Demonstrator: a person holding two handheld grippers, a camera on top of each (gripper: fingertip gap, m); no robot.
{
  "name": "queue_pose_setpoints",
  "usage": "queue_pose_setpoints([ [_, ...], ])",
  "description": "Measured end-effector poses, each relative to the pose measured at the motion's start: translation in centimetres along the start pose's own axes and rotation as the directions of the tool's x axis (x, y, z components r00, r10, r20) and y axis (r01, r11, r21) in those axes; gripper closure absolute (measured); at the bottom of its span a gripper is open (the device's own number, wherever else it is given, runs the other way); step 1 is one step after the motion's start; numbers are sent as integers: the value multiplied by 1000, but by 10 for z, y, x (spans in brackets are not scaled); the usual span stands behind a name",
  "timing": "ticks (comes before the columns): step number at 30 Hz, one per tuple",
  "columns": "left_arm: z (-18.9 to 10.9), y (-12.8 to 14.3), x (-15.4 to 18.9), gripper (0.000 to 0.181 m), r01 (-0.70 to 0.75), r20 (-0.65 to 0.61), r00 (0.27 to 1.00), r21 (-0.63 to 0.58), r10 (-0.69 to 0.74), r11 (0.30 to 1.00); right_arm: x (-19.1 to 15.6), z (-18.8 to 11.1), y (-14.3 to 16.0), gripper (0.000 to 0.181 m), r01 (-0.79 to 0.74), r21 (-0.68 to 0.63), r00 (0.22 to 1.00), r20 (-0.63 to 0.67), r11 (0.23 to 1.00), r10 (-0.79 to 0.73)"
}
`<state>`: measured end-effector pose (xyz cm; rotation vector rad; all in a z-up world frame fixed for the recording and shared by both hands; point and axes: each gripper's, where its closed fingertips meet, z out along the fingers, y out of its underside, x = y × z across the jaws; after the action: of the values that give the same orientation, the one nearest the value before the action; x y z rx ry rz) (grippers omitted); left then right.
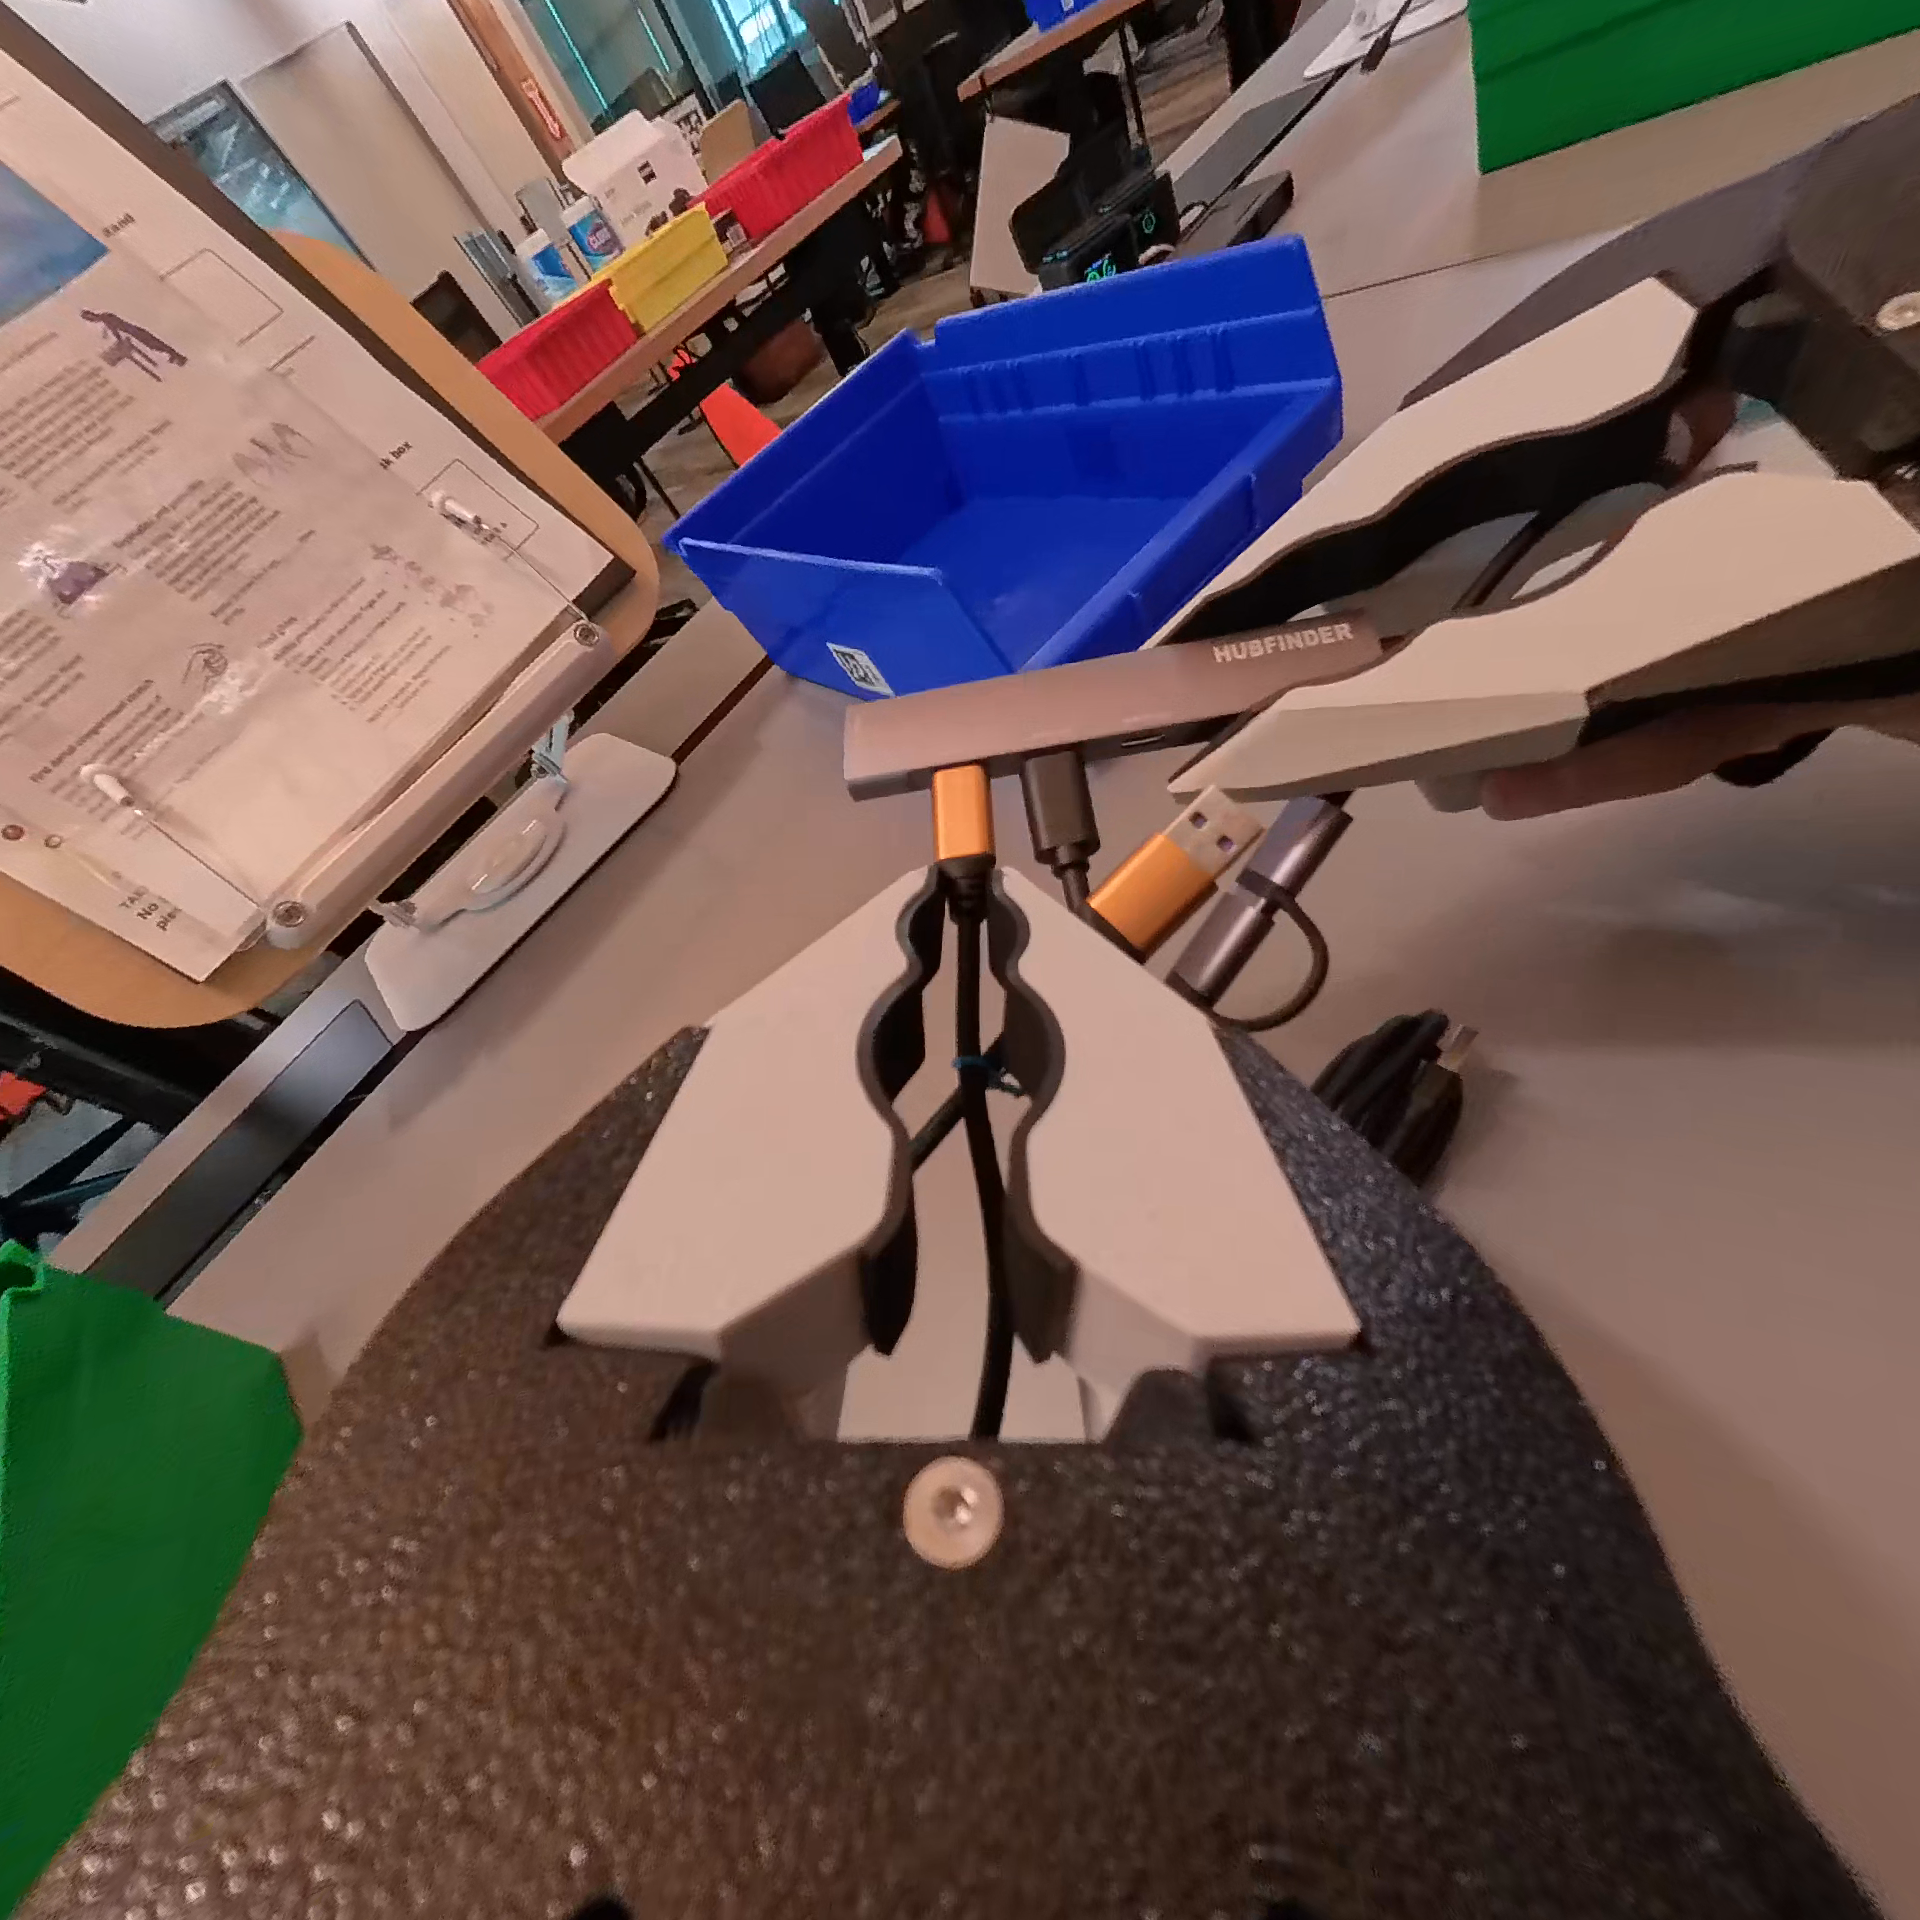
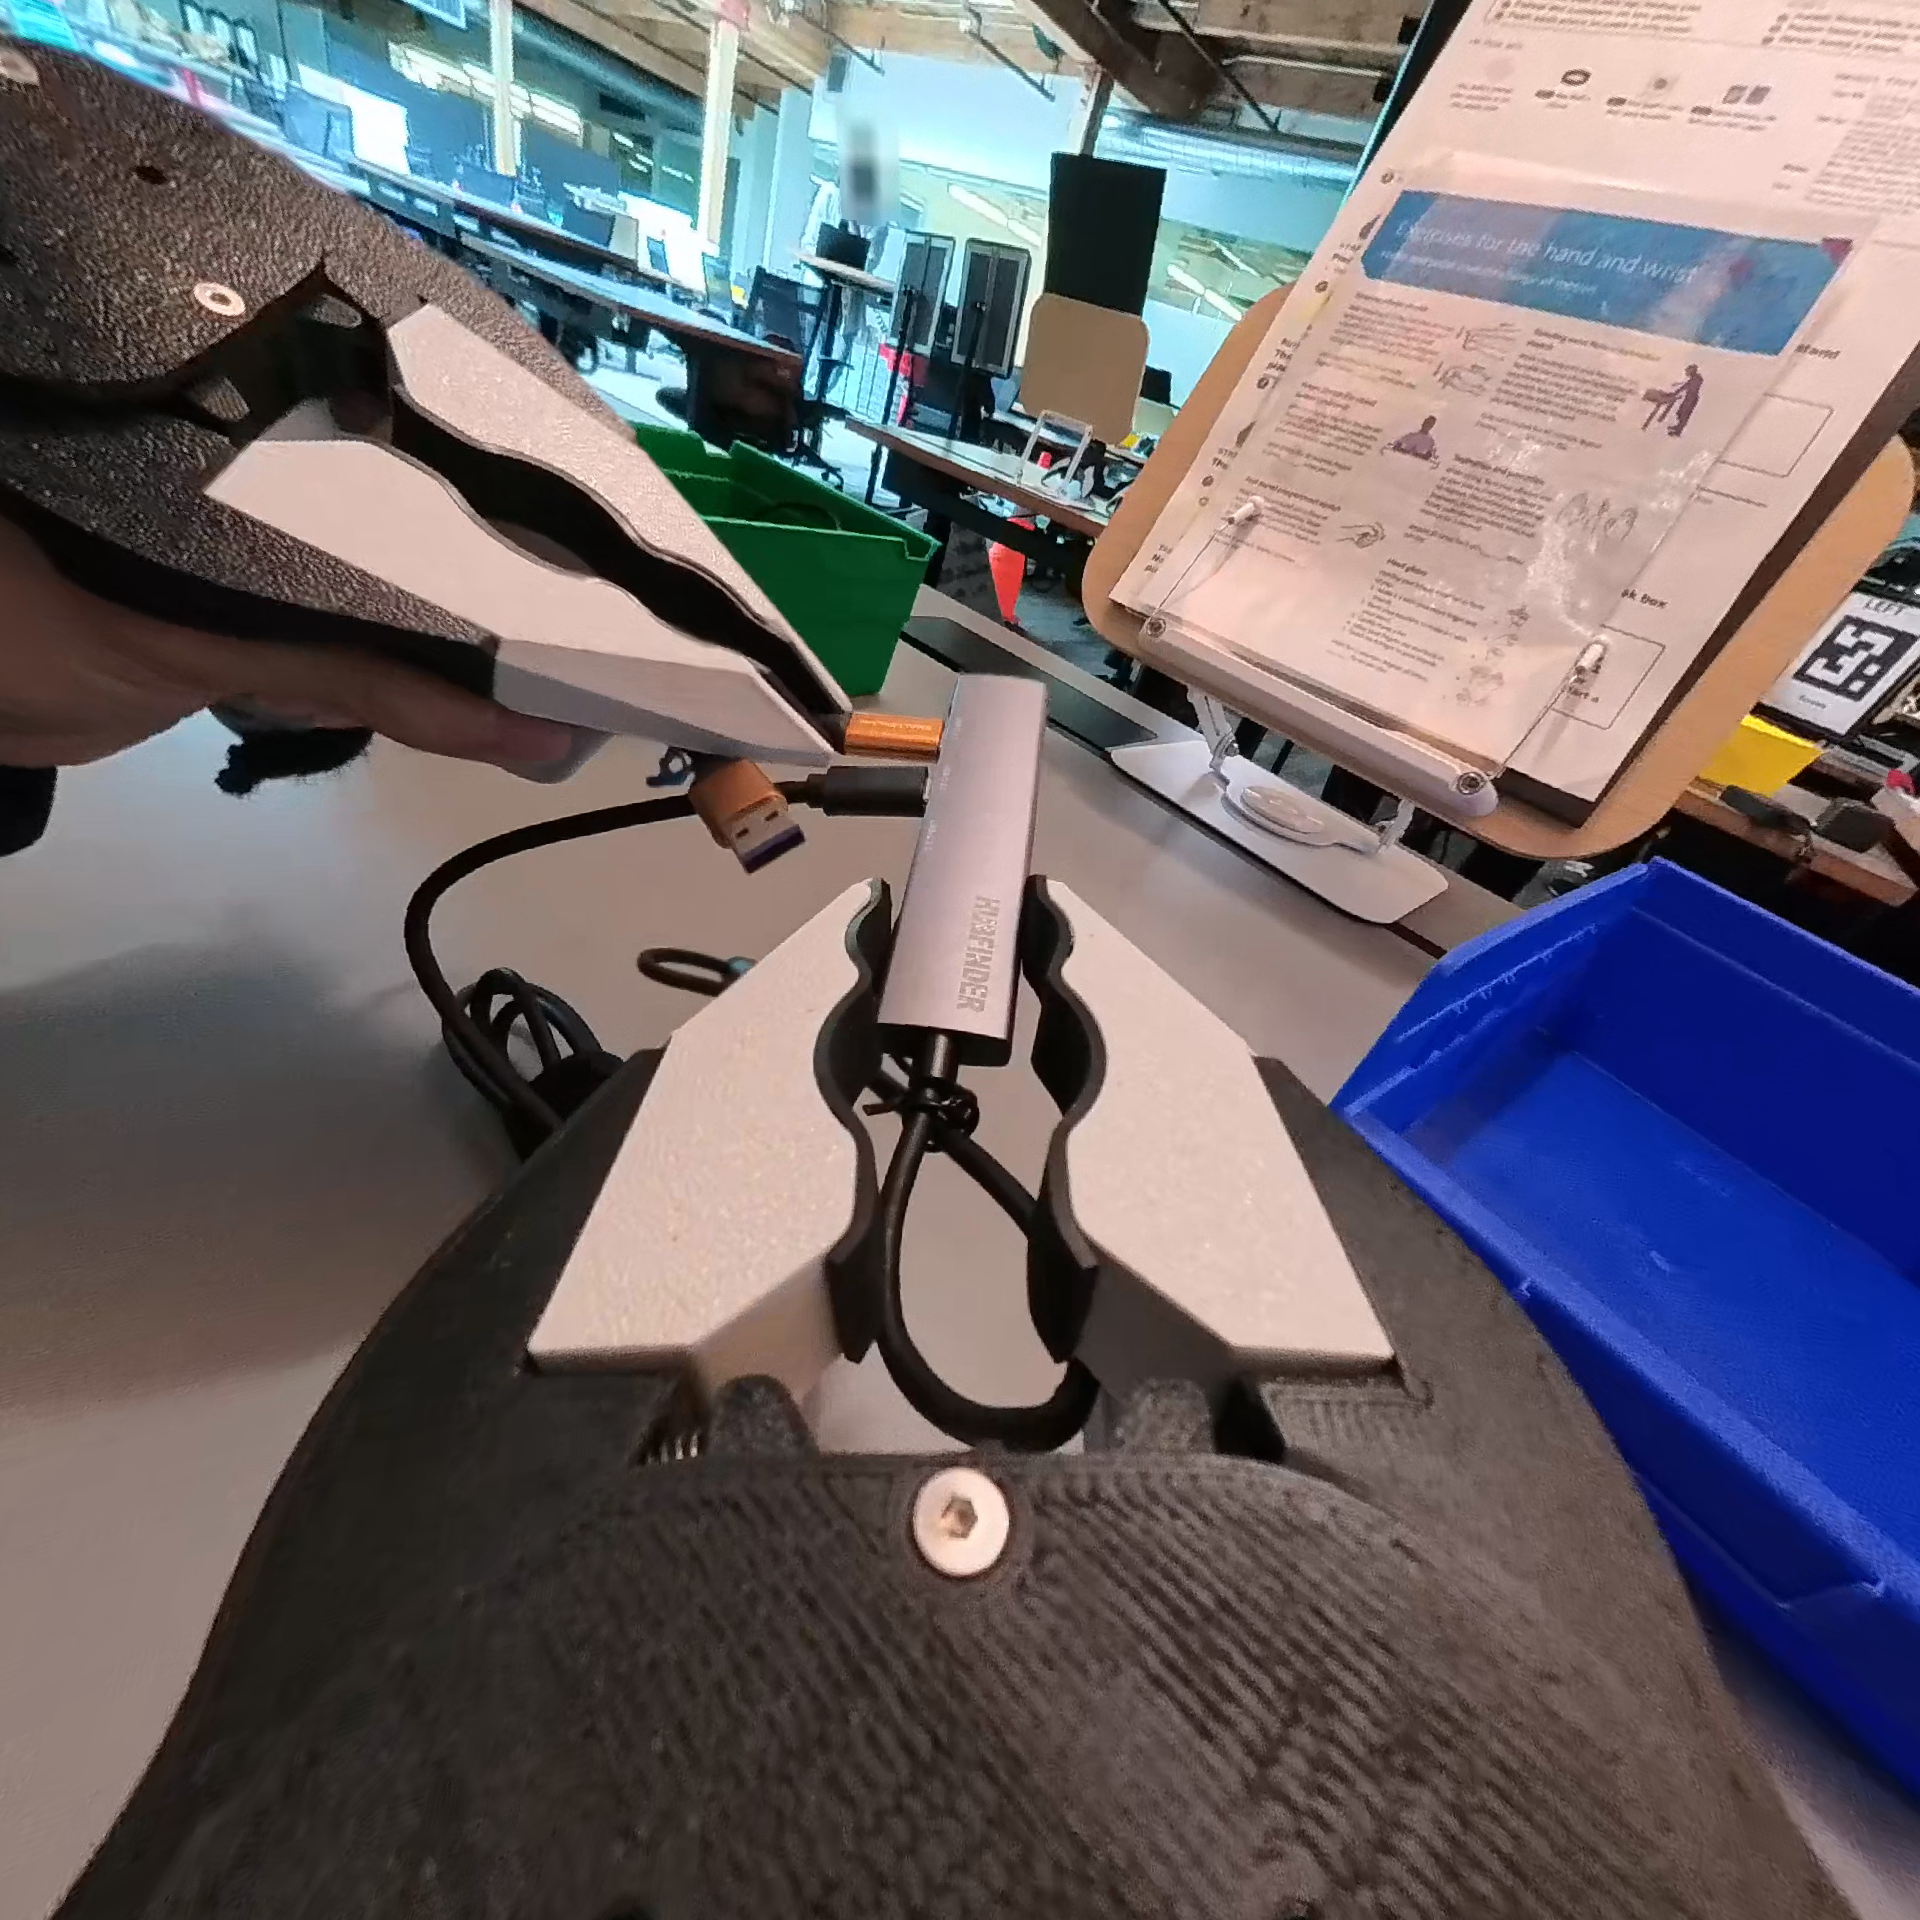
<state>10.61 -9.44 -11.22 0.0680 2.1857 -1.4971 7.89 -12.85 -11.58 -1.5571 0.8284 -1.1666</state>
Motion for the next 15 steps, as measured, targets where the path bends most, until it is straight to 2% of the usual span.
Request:
queue_pose_setpoints([
  [3, 3, 6, 1, 176, -26, -2, 1000, -40, 26, 999, -1, 1, 3, 156, 24, -18, 1000, -9, 1000, -24],
  [5, 2, 5, 1, 176, -15, -8, 1000, -22, 15, 1000, -1, 1, 3, 156, 5, -16, 1000, -2, 1000, -5],
  [9, -1, -6, 1, 175, 41, -27, 999, 59, -40, 997, 6, -2, -7, 158, 13, 11, 999, -34, 1000, -12],
  [11, -7, -14, 0, 159, 102, -56, 994, 104, -96, 989, 15, -6, -14, 158, 58, 9, 994, -88, 998, -57],
  [12, -14, -21, -5, 152, 146, -64, 988, 145, -138, 979, 18, -8, -19, 158, 67, 14, 993, -96, 998, -65],
  [15, -42, -32, -36, 148, 252, -33, 967, 252, -252, 934, 35, -21, -37, 158, 88, 35, 984, -159, 995, -81],
])
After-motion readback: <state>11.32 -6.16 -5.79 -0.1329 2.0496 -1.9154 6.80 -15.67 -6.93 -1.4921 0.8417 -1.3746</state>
